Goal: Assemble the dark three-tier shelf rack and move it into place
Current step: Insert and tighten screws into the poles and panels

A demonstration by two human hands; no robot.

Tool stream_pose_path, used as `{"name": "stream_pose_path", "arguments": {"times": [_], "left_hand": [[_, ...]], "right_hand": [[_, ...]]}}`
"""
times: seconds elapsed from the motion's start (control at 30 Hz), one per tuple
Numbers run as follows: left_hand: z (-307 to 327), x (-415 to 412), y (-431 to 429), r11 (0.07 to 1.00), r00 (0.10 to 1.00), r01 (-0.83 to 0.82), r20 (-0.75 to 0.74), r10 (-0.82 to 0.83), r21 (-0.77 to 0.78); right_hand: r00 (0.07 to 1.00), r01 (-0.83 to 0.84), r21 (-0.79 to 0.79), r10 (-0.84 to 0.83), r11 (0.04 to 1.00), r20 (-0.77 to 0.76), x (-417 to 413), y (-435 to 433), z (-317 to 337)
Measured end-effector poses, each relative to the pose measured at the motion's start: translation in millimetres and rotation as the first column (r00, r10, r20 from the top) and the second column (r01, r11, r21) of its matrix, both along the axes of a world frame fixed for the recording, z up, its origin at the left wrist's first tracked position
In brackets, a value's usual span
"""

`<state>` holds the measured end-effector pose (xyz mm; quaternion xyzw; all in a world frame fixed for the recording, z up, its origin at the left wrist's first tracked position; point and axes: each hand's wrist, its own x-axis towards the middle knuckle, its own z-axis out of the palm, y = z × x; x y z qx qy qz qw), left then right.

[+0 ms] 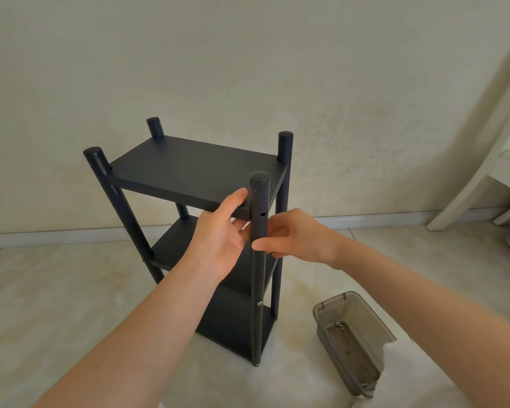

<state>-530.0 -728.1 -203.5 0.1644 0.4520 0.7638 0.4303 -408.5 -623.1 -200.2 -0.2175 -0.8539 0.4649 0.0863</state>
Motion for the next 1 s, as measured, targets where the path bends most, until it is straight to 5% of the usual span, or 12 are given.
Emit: {"name": "stream_pose_path", "arguments": {"times": [0.2,0.4,0.63,0.73,1.0], "left_hand": [[-2,-2,-4,0.998,0.998,0.055,0.029,-0.057,0.037],[-5,-8,-6,0.987,0.987,0.141,0.069,-0.146,0.076],[-2,-4,-6,0.989,0.989,0.127,0.061,-0.131,0.07],[-4,-6,-5,0.994,0.993,0.106,0.039,-0.107,0.033],[-8,-6,-3,0.99,0.992,0.128,-0.014,-0.128,0.064]], "right_hand": [[0.992,-0.074,-0.099,0.083,0.992,0.09,7,19,-9],[0.923,0.009,-0.051,0.011,0.999,0.385,34,49,-50],[0.632,0.097,0.091,-0.132,0.991,0.764,52,82,-144],[0.578,0.108,0.225,-0.245,0.968,0.779,63,76,-201],[0.504,0.271,0.143,-0.267,0.952,0.821,96,35,-300]]}}
